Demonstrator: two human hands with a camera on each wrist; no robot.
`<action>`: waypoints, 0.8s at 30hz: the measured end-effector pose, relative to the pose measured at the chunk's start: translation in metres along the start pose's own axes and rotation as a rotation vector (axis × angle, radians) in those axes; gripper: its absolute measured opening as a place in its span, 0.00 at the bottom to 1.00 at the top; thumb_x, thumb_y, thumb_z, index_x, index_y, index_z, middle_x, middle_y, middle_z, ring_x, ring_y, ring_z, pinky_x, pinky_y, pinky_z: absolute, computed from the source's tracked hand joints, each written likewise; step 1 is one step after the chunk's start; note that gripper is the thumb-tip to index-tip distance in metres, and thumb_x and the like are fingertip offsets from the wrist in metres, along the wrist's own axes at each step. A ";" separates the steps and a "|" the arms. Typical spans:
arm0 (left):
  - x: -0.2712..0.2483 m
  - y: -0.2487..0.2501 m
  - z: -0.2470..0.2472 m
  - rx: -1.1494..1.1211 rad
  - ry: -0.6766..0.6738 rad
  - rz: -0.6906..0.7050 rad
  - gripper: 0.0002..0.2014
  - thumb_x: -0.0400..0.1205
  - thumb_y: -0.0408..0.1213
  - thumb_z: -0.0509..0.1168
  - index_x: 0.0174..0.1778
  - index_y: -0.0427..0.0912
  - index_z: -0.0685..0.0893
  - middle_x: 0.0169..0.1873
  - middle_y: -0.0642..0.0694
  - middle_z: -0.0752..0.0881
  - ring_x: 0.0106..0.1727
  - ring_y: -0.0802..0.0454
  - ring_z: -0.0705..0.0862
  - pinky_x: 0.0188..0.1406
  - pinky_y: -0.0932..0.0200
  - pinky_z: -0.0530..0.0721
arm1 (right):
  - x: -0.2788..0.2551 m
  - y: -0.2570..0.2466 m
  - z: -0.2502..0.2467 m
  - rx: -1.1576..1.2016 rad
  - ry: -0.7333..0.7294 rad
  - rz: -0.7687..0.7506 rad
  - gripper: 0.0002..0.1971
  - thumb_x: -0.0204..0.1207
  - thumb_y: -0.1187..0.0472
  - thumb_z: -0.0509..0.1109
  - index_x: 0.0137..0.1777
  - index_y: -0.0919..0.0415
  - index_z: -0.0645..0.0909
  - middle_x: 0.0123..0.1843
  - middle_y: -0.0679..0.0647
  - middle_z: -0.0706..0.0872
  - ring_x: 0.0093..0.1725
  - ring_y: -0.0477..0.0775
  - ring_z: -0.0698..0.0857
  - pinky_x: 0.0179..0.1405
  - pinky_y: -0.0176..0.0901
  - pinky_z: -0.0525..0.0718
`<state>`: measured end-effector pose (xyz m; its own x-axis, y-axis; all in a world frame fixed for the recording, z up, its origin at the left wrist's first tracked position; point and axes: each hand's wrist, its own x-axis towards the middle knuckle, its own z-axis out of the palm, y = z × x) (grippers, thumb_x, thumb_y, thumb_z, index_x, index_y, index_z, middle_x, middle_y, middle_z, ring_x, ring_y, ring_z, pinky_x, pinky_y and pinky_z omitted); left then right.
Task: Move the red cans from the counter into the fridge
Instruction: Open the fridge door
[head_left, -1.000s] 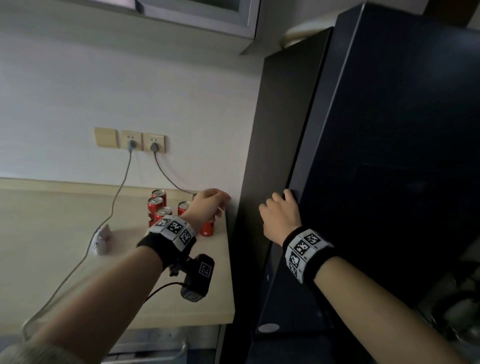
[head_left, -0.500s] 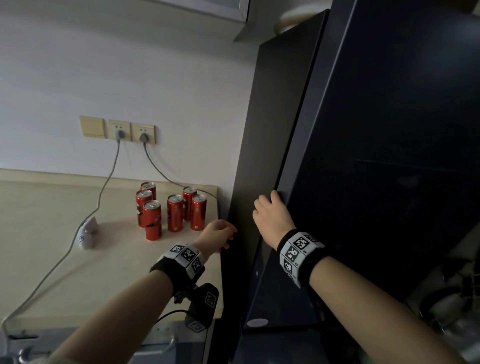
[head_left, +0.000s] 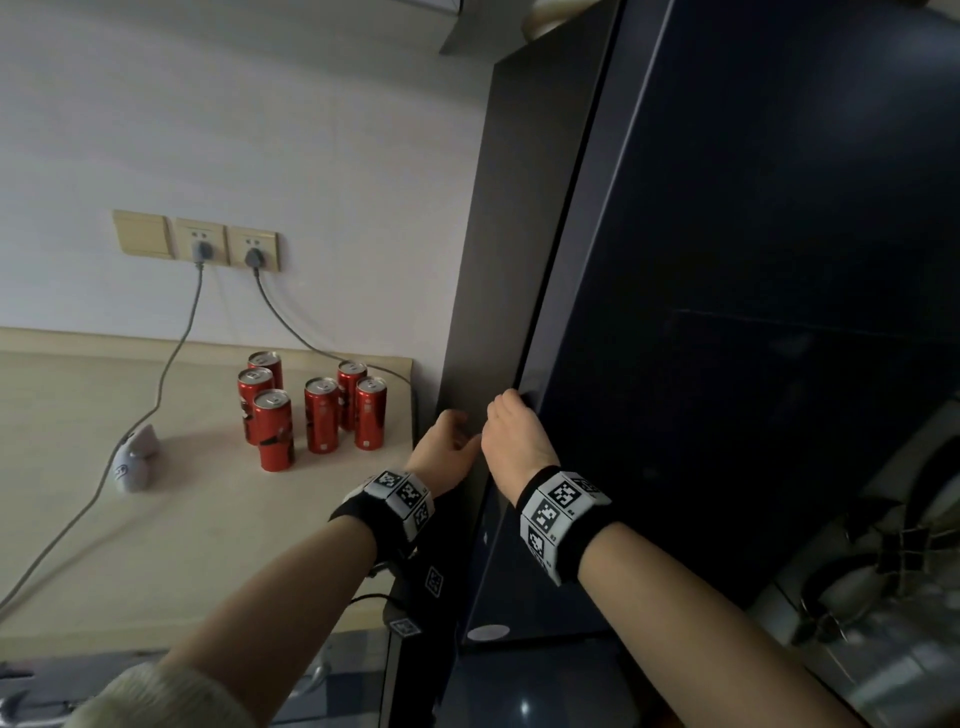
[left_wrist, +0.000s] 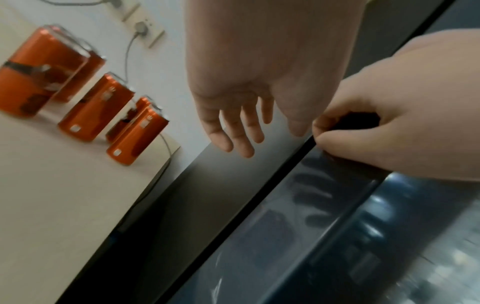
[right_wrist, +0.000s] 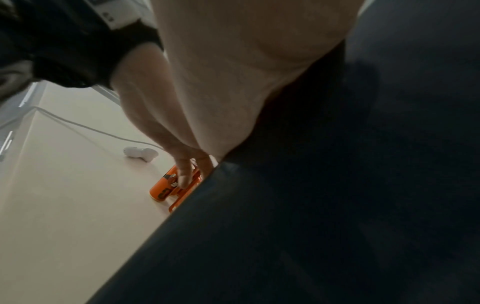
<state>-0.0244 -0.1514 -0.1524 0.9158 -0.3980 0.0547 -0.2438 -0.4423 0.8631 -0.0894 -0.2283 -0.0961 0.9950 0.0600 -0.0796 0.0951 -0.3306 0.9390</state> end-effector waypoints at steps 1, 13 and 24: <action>0.003 0.004 -0.002 0.043 -0.019 0.036 0.25 0.83 0.42 0.63 0.75 0.40 0.68 0.61 0.42 0.83 0.60 0.47 0.84 0.57 0.56 0.80 | 0.000 0.000 0.000 -0.010 -0.007 0.001 0.20 0.84 0.51 0.60 0.71 0.61 0.75 0.66 0.58 0.81 0.67 0.60 0.76 0.69 0.54 0.67; 0.027 0.031 -0.010 0.589 -0.191 0.175 0.19 0.83 0.35 0.59 0.70 0.41 0.72 0.65 0.38 0.82 0.65 0.37 0.83 0.62 0.46 0.82 | 0.003 0.002 -0.004 0.037 0.008 0.027 0.17 0.86 0.57 0.55 0.70 0.59 0.76 0.65 0.54 0.81 0.67 0.55 0.76 0.67 0.48 0.68; 0.030 0.027 -0.011 0.593 -0.122 0.197 0.23 0.79 0.58 0.60 0.64 0.47 0.78 0.61 0.44 0.85 0.60 0.40 0.85 0.56 0.48 0.83 | -0.055 -0.012 -0.008 0.219 0.002 0.043 0.10 0.81 0.57 0.63 0.54 0.59 0.83 0.50 0.55 0.84 0.52 0.57 0.81 0.60 0.50 0.76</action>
<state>0.0000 -0.1664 -0.1215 0.8012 -0.5906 0.0960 -0.5713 -0.7075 0.4160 -0.1457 -0.2199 -0.1001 0.9983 0.0432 -0.0403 0.0571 -0.5296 0.8463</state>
